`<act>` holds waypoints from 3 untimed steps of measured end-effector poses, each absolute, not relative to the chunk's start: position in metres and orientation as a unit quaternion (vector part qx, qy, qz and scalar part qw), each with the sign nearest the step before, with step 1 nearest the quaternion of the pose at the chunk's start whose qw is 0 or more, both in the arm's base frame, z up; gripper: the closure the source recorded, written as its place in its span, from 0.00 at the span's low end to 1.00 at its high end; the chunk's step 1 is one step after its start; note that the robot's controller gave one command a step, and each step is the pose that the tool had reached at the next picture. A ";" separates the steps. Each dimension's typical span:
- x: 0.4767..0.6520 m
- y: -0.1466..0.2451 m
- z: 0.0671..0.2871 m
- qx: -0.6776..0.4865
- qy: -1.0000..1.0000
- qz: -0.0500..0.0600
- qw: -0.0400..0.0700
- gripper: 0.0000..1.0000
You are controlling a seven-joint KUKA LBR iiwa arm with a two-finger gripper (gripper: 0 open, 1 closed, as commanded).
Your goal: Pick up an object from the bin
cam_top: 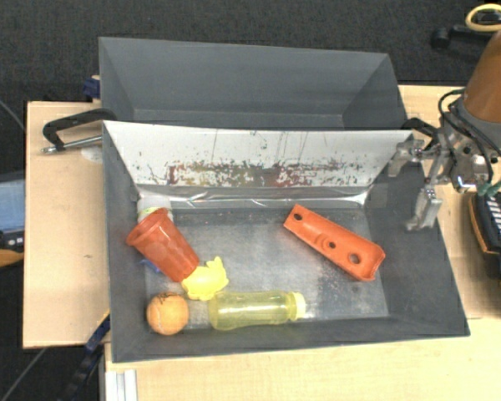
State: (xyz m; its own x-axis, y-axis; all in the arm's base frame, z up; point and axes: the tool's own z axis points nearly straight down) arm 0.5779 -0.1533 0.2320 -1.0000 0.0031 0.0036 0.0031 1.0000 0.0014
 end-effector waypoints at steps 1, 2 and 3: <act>0.578 -0.153 0.234 -0.001 -1.000 0.000 0.001 0.00; 0.571 -0.145 0.241 0.066 -0.998 0.000 -0.001 0.00; 0.563 -0.126 0.194 0.127 -0.992 0.001 -0.004 0.00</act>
Offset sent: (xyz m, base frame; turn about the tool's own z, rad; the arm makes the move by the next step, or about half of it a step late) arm -0.0171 0.0176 0.0136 -0.2947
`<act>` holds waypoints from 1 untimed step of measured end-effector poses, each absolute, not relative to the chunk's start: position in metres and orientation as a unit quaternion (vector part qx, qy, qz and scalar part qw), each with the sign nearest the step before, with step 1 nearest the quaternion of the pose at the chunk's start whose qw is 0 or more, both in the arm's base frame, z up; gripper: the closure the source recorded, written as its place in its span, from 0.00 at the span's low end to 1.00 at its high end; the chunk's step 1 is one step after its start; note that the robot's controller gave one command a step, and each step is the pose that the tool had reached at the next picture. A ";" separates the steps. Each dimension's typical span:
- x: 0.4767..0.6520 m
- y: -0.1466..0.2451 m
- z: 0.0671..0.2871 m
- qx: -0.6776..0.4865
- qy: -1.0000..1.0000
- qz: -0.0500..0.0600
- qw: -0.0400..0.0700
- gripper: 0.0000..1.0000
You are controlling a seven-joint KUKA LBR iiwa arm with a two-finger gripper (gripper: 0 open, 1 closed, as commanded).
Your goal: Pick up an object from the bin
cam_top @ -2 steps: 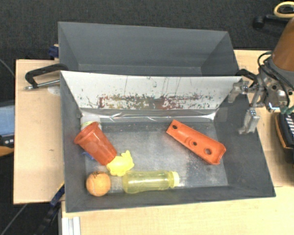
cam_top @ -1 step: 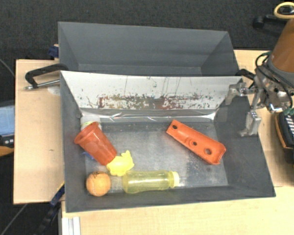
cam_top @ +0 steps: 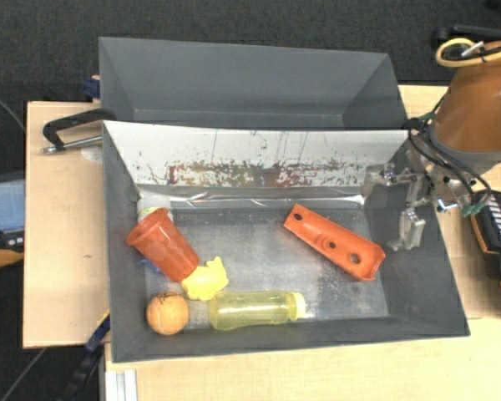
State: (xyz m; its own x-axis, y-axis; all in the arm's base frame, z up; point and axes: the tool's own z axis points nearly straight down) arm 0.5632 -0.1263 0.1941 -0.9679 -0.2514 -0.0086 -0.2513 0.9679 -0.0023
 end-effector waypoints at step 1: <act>0.543 -0.130 0.145 -0.095 0.996 0.001 0.003 0.00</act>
Offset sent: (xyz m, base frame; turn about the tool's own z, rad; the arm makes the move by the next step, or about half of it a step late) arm -0.0344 0.0265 -0.0939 0.1152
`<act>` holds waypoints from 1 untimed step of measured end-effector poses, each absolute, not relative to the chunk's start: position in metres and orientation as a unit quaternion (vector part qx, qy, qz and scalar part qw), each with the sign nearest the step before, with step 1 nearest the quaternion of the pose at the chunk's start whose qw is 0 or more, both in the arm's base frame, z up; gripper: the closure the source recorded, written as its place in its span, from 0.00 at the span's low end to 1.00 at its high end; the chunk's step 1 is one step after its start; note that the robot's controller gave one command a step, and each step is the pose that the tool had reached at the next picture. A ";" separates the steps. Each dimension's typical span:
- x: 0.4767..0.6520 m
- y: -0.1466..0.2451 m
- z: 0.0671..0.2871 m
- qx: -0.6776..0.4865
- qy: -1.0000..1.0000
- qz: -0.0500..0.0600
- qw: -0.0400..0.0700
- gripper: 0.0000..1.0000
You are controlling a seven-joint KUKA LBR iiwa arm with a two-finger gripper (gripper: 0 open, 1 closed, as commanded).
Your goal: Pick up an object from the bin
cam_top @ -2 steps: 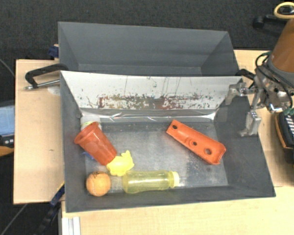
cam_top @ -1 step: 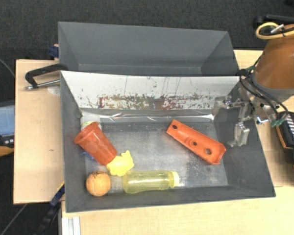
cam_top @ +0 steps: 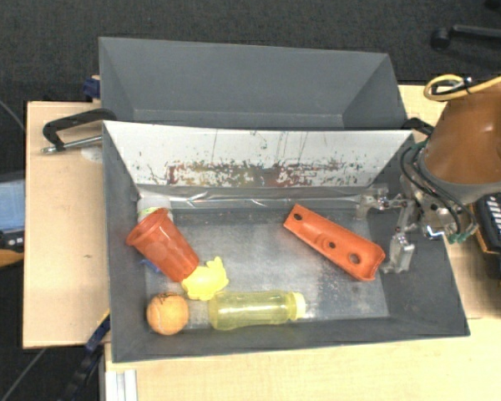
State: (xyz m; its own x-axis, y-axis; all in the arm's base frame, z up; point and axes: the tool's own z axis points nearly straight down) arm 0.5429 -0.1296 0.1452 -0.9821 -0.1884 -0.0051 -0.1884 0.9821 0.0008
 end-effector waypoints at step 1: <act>0.532 -0.106 0.107 -0.071 0.997 0.000 0.005 0.00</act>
Offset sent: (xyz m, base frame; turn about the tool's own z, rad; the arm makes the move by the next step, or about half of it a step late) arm 0.0025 0.0278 -0.0741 0.1123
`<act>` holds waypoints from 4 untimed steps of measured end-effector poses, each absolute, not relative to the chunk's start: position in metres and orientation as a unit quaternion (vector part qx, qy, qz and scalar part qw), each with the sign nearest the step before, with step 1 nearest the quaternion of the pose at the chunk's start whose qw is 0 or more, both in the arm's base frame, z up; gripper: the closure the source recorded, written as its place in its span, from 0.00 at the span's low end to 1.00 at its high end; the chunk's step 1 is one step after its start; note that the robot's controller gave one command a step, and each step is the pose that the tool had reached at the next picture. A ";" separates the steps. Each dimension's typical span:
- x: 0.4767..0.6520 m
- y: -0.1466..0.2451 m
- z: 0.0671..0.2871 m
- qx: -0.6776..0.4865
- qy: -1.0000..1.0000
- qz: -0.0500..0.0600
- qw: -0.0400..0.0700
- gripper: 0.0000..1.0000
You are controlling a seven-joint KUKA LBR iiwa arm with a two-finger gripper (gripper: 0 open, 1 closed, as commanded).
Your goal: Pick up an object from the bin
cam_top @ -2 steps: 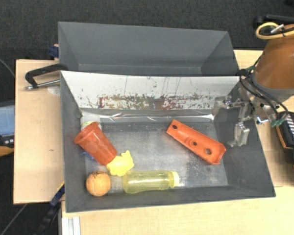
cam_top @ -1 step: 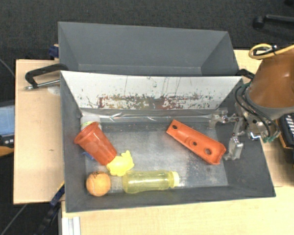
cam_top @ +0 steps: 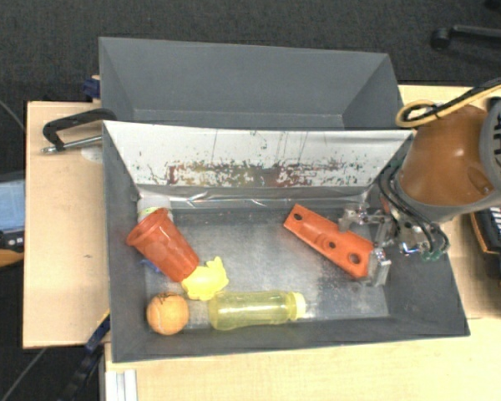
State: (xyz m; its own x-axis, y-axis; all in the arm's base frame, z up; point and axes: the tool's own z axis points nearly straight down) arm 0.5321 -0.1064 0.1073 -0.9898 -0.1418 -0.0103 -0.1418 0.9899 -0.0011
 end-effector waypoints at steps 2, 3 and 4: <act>0.529 -0.087 0.071 -0.015 1.000 0.001 0.006 1.00; 0.529 -0.087 0.071 -0.015 1.000 0.000 0.006 1.00; 0.533 -0.089 0.113 -0.020 1.000 0.001 0.004 1.00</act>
Offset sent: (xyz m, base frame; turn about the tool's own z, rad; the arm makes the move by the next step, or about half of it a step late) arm -0.0040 0.0187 -0.0373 0.1139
